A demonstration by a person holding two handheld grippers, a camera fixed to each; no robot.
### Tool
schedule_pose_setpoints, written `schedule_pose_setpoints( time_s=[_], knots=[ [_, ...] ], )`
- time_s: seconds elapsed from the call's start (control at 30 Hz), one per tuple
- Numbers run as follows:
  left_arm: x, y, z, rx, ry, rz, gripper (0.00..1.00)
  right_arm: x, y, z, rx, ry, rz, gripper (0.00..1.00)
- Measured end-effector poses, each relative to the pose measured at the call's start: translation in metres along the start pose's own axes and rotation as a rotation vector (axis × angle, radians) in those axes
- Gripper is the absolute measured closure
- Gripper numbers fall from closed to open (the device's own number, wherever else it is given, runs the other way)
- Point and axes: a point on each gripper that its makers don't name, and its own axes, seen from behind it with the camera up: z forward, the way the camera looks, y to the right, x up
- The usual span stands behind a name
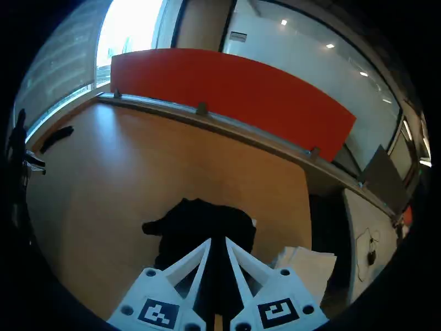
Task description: Fold towel
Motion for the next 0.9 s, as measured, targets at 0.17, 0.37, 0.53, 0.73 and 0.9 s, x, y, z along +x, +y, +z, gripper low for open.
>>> schedule_pose_setpoints(
  time_s=[0.17, 0.37, 0.53, 0.73, 0.9],
  knots=[
    [0.000, -0.001, -0.001, 0.000, 0.003, 0.003, 0.08, -0.018, 0.001, -0.002, -0.018, -0.030, -0.006, 0.97],
    [-0.001, -0.003, -0.003, 0.003, 0.001, 0.002, 0.08, -0.047, 0.009, -0.004, -0.049, -0.080, 0.011, 0.97],
    [-0.002, -0.005, -0.003, 0.006, -0.002, 0.006, 0.08, -0.068, 0.012, -0.002, -0.064, -0.109, 0.041, 0.97],
    [-0.002, -0.005, -0.003, 0.009, -0.004, 0.007, 0.08, -0.091, 0.015, 0.003, -0.080, -0.149, 0.069, 0.97],
    [-0.001, -0.005, -0.003, 0.011, -0.004, 0.009, 0.08, -0.110, 0.015, 0.007, -0.082, -0.183, 0.088, 0.97]
  ],
)
